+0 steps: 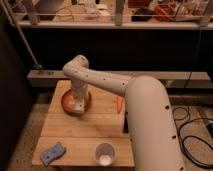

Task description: Place the bottle in the ceramic bowl

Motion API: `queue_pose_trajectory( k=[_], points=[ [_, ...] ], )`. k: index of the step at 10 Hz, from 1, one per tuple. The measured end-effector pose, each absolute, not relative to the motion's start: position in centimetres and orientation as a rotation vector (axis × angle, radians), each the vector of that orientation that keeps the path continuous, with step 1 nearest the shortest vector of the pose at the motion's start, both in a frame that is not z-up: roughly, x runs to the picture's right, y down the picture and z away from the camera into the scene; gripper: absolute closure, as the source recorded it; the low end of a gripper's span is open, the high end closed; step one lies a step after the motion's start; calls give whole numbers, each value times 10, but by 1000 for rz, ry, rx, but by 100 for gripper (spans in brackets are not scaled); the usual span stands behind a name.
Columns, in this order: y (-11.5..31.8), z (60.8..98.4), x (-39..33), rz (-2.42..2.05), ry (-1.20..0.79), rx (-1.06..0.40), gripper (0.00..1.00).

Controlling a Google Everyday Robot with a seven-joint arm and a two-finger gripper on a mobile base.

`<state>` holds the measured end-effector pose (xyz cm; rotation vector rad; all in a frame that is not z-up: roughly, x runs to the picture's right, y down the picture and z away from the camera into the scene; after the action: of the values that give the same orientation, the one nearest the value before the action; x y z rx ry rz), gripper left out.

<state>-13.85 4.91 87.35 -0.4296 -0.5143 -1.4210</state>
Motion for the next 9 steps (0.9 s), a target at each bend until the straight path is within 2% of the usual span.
queue_pose_trajectory(
  k=[9],
  points=[
    [49,874,-139,-1431,-518,-425,74]
  ],
)
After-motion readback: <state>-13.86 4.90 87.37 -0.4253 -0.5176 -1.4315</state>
